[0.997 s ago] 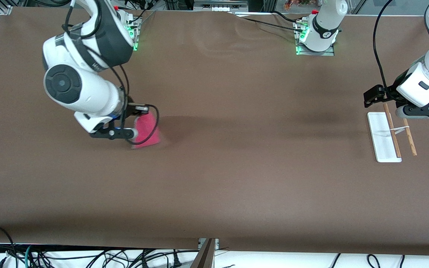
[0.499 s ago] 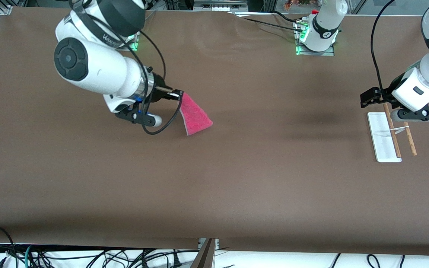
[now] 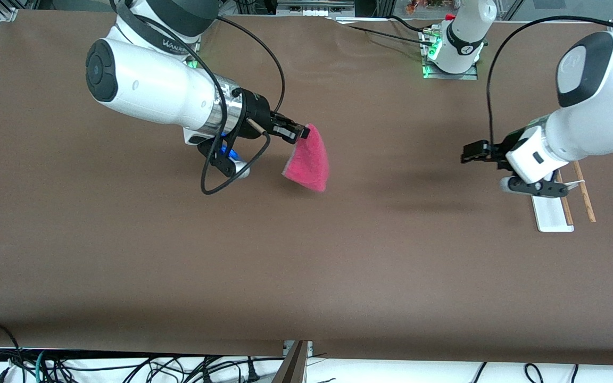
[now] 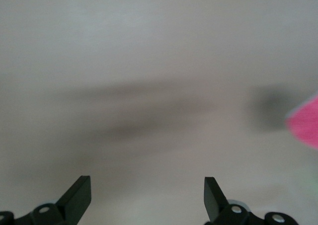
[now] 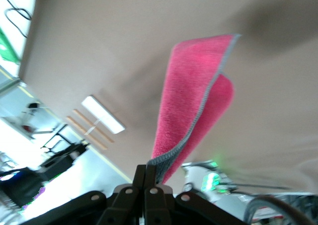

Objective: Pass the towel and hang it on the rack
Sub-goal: 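Lift the towel with the right gripper toward the table's middle, then hold the towel up with the right gripper while the left gripper approaches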

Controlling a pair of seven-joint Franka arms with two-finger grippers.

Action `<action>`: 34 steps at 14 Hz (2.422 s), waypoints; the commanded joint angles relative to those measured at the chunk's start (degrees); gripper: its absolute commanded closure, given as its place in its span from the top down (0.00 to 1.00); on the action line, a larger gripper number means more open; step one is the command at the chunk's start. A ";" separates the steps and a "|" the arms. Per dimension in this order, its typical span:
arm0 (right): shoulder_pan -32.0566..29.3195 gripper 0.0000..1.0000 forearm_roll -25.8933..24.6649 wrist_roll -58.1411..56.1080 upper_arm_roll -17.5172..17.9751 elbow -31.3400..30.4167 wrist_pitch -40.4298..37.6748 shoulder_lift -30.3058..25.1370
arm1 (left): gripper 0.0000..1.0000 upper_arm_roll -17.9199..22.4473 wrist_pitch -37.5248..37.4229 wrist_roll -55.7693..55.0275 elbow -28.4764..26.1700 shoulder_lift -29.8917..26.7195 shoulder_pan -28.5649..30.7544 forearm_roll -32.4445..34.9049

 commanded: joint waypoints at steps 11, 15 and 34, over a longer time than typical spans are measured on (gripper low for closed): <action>3.71 0.00 4.10 12.29 0.49 2.33 10.77 1.22 | 1.00 -1.36 14.85 22.12 6.61 14.85 -0.39 -6.33; 4.24 0.00 4.10 13.60 0.49 2.24 11.74 1.31 | 1.00 -1.62 15.12 43.47 5.21 15.98 -0.30 -16.41; 4.24 0.00 4.10 13.69 0.40 2.24 11.65 1.48 | 1.00 -14.19 39.45 97.57 -14.57 9.74 -1.08 -40.18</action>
